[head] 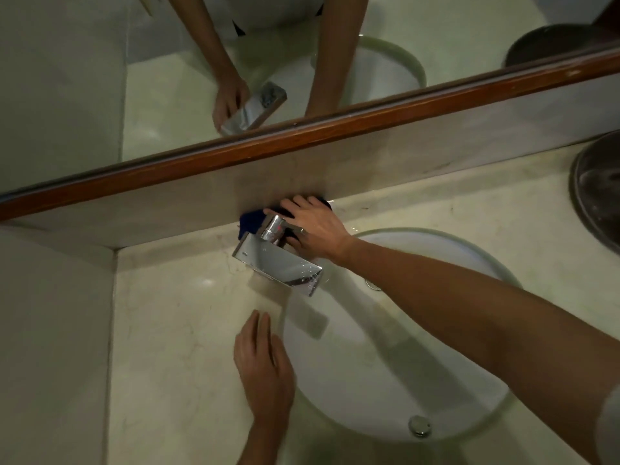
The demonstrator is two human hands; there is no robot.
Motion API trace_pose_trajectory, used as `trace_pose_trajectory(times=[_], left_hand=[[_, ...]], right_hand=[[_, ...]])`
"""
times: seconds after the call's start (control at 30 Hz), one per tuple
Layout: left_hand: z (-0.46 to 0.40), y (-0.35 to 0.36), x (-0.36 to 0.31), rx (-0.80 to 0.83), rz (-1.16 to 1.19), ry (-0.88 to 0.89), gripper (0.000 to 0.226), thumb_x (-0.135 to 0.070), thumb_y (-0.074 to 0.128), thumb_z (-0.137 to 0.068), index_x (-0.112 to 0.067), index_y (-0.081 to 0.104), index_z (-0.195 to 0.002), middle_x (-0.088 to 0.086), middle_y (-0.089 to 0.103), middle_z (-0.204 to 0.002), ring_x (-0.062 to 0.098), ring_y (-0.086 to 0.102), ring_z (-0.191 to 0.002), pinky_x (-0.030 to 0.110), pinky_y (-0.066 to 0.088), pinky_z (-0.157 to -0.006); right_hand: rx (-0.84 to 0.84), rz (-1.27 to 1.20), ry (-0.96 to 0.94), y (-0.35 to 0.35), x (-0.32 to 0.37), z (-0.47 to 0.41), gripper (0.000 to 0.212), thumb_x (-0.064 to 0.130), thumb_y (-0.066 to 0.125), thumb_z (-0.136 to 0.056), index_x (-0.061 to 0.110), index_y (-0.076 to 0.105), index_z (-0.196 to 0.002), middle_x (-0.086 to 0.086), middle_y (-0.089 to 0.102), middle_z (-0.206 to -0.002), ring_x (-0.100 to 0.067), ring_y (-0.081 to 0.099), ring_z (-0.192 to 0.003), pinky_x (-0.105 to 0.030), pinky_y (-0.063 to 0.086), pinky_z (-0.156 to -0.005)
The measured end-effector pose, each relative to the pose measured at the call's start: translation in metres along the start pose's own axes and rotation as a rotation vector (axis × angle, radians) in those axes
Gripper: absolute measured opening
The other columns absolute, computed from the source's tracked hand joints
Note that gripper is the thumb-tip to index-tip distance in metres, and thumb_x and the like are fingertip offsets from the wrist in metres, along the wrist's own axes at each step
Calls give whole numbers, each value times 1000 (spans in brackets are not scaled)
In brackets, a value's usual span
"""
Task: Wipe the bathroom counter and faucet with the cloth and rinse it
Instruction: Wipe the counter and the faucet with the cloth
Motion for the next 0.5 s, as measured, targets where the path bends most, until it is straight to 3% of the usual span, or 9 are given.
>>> trace_pose_trajectory(times=[0.23,0.5], left_hand=[[0,1,1,25,-59,-32,43,-13,44,-99,-2,60,-137,10,54,-147,28,48,-134,43,33,-117],[5,1,-2,31,-90,-22,46,-22,43,-99,0,61,-136,14,52,-148,32,46,-136,52,32,-117]], right_hand=[[43,-34,41,-6,-30,18,63,43,72,-83,17,60,-140,-10,64,-121,-28,62,-98,-38,48,-83],[82,-13,125,-28,-121,89,63,34,73,-80,16,62,-139,-14,64,-115,-33,60,-95,-39,49,-77]])
Point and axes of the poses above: each hand's wrist, its own z-axis away from the middle knuckle, its own y-axis out of the palm, x = y × z, the point moved 7 cm from there along -z, towards the middle knuckle
